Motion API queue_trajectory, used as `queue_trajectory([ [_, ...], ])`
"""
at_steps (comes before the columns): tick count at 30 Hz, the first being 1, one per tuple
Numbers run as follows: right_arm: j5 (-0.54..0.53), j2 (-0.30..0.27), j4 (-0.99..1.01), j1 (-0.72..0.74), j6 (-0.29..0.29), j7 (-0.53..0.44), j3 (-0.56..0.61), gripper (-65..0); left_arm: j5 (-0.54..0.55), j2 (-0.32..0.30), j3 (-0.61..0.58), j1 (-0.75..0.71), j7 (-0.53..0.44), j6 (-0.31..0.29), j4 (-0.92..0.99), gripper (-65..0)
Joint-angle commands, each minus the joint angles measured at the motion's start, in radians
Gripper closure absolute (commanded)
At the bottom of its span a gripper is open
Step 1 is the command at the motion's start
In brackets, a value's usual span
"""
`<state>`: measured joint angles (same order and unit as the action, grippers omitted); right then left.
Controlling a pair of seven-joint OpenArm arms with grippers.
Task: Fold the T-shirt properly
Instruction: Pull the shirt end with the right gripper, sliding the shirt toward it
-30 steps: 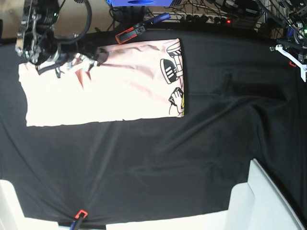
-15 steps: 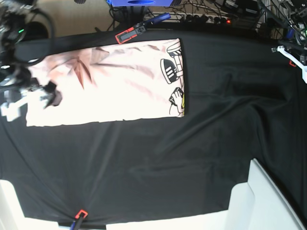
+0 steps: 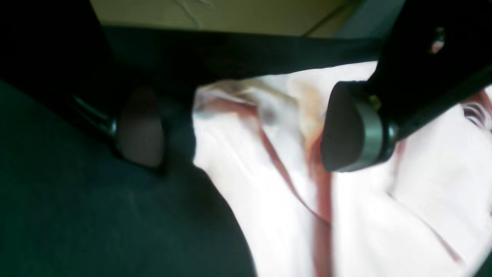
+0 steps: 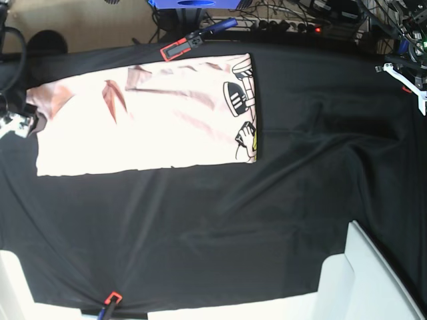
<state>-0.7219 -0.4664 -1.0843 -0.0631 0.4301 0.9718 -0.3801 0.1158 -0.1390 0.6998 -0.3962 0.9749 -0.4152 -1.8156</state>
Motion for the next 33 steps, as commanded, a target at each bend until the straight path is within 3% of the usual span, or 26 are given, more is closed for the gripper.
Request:
queue_trajectory([
  [1,-0.014,-0.035,0.022,0.029,0.014,-0.035,0.008,-62.0,0.0,-0.015,0.007,-0.002,-0.015,0.009,-0.016,0.0],
  [7,-0.015,-0.044,0.115,0.078,0.192,-0.069,0.043,-62.0,0.008,-0.014,0.005,-0.002,-0.017,0.009,-0.016,0.0],
  [12,-0.018,-0.044,0.168,0.115,0.261,-0.075,0.042,-62.1,0.0,-0.014,0.01,-0.004,-0.014,0.009,-0.016,0.0],
  [17,-0.018,-0.042,0.266,0.165,0.268,-0.067,0.042,-62.1,0.0,-0.014,0.01,-0.01,-0.012,0.009,-0.016,0.0],
  [33,-0.018,0.033,0.26,0.167,0.268,0.039,0.048,-60.6,0.0,-0.001,0.005,-0.002,-0.011,0.009,-0.016,0.0],
])
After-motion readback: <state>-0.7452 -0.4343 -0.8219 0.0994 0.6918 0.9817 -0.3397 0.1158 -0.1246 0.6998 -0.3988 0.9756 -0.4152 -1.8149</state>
